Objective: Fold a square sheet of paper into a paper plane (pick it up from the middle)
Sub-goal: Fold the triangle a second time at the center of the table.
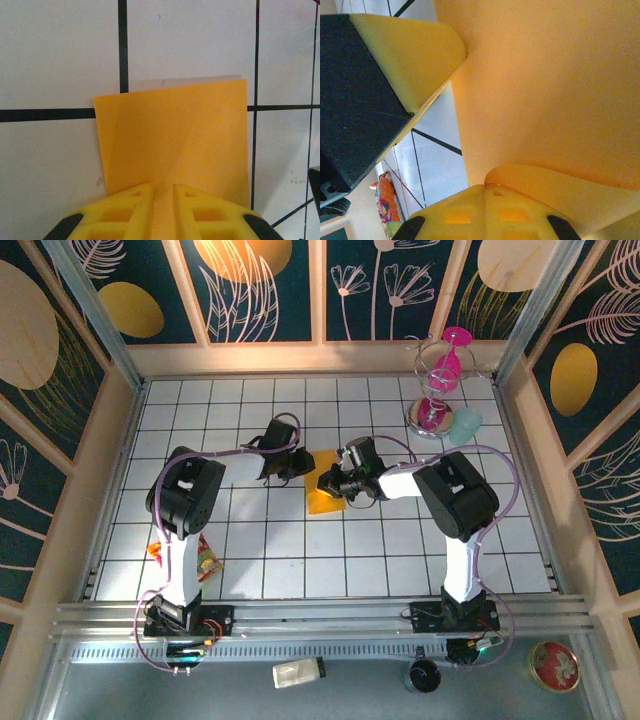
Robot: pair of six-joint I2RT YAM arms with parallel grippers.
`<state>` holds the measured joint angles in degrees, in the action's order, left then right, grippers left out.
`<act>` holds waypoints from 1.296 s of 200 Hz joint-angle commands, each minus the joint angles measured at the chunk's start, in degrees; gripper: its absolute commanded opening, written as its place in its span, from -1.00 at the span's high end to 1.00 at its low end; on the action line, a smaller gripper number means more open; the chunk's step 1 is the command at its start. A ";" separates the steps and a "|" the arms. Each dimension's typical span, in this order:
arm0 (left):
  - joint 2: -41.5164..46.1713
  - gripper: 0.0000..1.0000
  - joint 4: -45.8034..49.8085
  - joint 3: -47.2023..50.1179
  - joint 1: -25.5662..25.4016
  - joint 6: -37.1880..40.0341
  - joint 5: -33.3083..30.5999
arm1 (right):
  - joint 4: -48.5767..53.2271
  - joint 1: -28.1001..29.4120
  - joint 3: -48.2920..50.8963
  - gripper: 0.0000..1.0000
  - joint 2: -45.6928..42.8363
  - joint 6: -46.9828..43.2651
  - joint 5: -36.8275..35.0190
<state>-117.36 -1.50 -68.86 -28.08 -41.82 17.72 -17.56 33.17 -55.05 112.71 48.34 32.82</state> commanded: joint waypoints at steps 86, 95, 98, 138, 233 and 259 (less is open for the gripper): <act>0.02 0.63 3.60 1.54 -0.17 -0.31 0.83 | 2.27 0.73 -1.68 1.00 2.18 -1.23 -1.00; 0.11 0.63 3.63 1.41 -0.15 -0.33 0.83 | 2.26 0.68 -1.74 1.00 2.34 -1.29 -1.00; 0.18 0.63 3.61 1.43 -0.09 -0.36 0.83 | 2.33 0.69 -1.74 1.00 2.27 -1.23 -1.00; 3.63 0.62 3.74 1.15 0.18 -1.56 -2.45 | 2.85 0.74 -1.82 0.95 2.56 -1.43 -1.00; 13.58 0.38 3.04 6.64 5.63 -3.24 -6.25 | 2.96 0.68 -1.75 0.51 2.96 -1.05 -0.62; 15.50 0.37 2.64 8.14 5.76 -3.94 -5.46 | 1.92 0.42 -0.90 0.33 2.41 -0.53 0.05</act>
<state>-104.55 0.54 -62.26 -22.48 -44.45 11.88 -17.04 33.36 -56.88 113.84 48.38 34.59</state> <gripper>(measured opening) 0.312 0.296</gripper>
